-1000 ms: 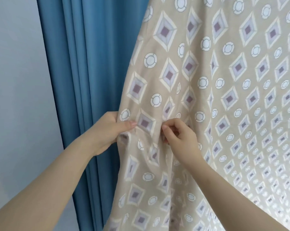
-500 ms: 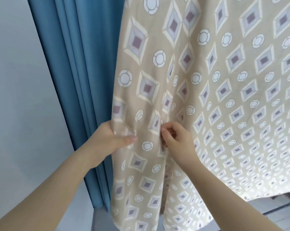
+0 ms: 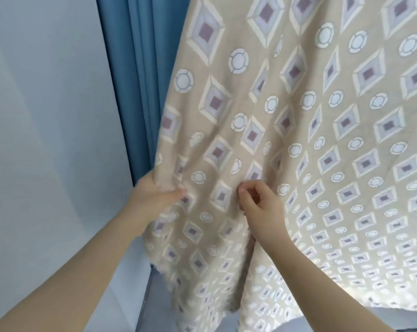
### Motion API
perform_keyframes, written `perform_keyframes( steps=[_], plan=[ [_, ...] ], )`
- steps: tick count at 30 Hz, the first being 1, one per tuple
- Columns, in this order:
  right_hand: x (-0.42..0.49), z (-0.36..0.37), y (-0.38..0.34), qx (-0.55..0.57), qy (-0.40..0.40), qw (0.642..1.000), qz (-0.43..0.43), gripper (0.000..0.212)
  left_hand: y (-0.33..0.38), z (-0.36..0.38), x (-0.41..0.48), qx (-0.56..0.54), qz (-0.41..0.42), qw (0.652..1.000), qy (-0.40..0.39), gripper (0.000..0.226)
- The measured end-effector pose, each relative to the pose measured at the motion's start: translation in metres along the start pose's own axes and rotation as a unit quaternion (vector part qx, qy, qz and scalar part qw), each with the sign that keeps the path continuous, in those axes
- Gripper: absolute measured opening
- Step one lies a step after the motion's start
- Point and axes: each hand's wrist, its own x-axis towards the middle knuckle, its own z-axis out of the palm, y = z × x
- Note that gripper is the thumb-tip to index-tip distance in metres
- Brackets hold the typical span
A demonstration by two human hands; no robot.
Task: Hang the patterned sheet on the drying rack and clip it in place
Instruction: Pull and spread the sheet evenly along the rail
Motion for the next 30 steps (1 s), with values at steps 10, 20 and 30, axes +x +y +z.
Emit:
perform_keyframes(
  steps=[10,20,30],
  plan=[
    [-0.003,-0.004,0.001,-0.016,0.059,0.998,0.022,0.02,-0.009,-0.015,0.049,-0.003,0.046,0.992,0.119,0.014],
    [-0.005,0.01,-0.006,-0.044,0.091,0.995,-0.003,0.021,-0.014,-0.012,0.07,0.067,0.009,0.998,-0.005,0.015],
    [-0.01,0.01,-0.001,-0.041,0.087,0.995,0.024,0.023,-0.003,0.003,0.093,0.164,-0.011,0.985,0.047,0.024]
  ],
)
